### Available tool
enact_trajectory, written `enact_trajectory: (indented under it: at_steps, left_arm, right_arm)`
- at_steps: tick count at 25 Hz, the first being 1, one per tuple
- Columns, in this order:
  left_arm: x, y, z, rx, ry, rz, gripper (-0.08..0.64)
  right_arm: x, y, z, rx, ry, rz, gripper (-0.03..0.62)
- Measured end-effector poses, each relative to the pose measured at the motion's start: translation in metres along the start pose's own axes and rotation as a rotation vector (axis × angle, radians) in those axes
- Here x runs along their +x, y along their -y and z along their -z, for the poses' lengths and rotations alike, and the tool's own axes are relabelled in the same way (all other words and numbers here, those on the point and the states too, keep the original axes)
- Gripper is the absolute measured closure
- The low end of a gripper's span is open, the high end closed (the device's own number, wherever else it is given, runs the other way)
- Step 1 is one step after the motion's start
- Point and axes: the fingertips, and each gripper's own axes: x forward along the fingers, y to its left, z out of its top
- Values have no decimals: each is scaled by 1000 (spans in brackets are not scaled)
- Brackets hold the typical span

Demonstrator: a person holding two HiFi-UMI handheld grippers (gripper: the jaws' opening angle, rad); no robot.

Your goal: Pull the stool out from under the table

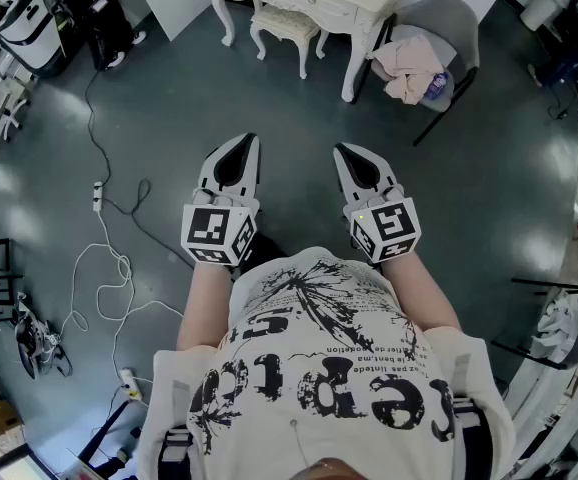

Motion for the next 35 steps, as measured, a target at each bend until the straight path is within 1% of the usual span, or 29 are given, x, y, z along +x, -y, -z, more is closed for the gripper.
enact_trajectory:
  at_steps: [5, 15, 20, 21, 22, 23, 25, 28, 35]
  left_arm:
    - [7, -5, 0, 2, -1, 8, 540]
    - [14, -23, 16, -8, -34, 17, 540]
    - [23, -47, 29, -22, -59, 5, 540]
    - [27, -56, 32, -25, -63, 3, 540]
    - [30, -66, 34, -28, -66, 1, 540]
    - [34, -76, 36, -33, -71, -2, 540]
    - [41, -98, 39, -47, -79, -4, 540]
    - [56, -135, 43, -56, -91, 9, 540]
    - [110, -243, 44, -59, -114, 60, 540]
  right_arm:
    - [5, 4, 2, 6, -4, 8, 577]
    - [22, 12, 16, 71, -30, 76, 575]
    - [48, 12, 32, 37, -76, 77, 574]
    - [57, 13, 33, 34, -80, 82, 568]
    - [67, 13, 35, 37, -83, 84, 511]
    - [77, 12, 36, 41, -89, 86, 431]
    - [100, 12, 38, 43, -107, 99, 380]
    - [136, 12, 39, 39, -133, 125, 359]
    - [244, 14, 31, 66, -151, 198, 357]
